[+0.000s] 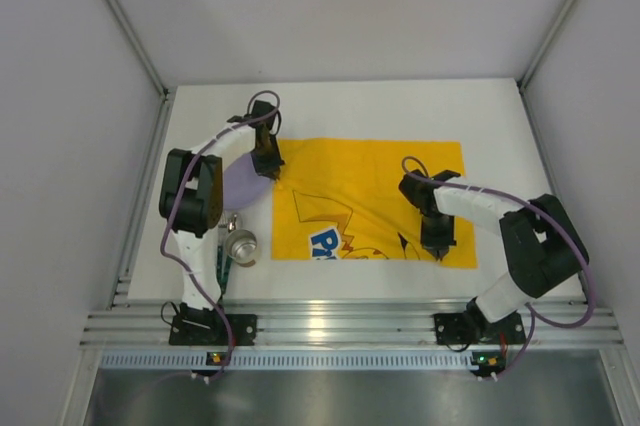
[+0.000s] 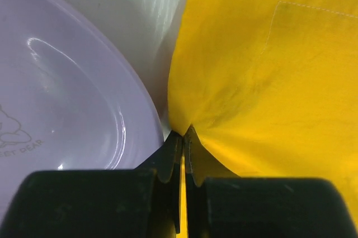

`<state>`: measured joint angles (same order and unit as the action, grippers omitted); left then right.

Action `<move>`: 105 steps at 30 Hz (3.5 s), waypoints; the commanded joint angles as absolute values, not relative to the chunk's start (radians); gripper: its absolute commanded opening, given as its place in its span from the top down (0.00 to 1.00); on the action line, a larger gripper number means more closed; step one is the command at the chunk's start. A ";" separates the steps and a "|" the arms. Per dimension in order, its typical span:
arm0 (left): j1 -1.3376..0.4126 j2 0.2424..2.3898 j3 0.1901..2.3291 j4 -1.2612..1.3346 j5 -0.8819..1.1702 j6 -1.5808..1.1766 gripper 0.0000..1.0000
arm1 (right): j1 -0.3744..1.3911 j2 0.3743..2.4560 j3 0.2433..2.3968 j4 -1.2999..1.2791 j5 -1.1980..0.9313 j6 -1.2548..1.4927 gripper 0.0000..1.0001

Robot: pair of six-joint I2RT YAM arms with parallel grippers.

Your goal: Set the dinner table for one person

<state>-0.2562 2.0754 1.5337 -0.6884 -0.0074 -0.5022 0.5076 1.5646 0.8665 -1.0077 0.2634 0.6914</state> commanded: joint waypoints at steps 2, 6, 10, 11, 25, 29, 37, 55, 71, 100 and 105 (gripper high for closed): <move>-0.235 2.094 1.510 -0.686 -0.054 -0.472 1.00 | 0.512 1.517 0.914 -1.114 0.351 0.712 1.00; -0.236 2.076 1.477 -0.661 -0.005 -0.466 0.85 | 0.514 1.525 0.908 -1.106 0.301 0.707 0.88; -0.239 2.056 1.459 -0.650 0.032 -0.456 0.36 | 0.517 1.519 0.920 -1.092 0.265 0.695 0.16; -0.239 2.043 1.456 -0.655 0.035 -0.456 0.26 | 0.517 1.517 0.929 -1.097 0.264 0.690 0.09; -0.233 1.688 1.448 -0.817 -0.067 -0.514 0.13 | 0.457 1.658 1.334 -1.056 0.344 0.508 0.03; -0.190 1.615 1.427 -0.873 -0.139 -0.505 0.07 | 0.416 1.811 1.411 -0.947 0.262 0.446 0.04; 0.076 1.513 1.244 -0.850 -0.126 -0.492 0.09 | 0.417 2.029 1.703 -0.971 0.150 0.417 0.06; 0.258 1.715 1.085 -0.546 -0.049 -0.537 0.26 | 0.437 1.778 1.629 -1.049 0.090 0.379 0.05; 0.259 1.619 1.100 -0.508 -0.006 -0.586 1.00 | 0.532 1.713 1.603 -0.800 -0.476 0.431 0.02; -0.034 1.173 1.038 -0.604 0.259 -0.529 0.55 | 0.681 2.084 1.875 -0.522 -0.437 0.750 1.00; -0.034 1.198 1.129 -0.695 0.128 -0.497 0.04 | 0.551 1.947 1.665 -0.522 -0.402 0.717 1.00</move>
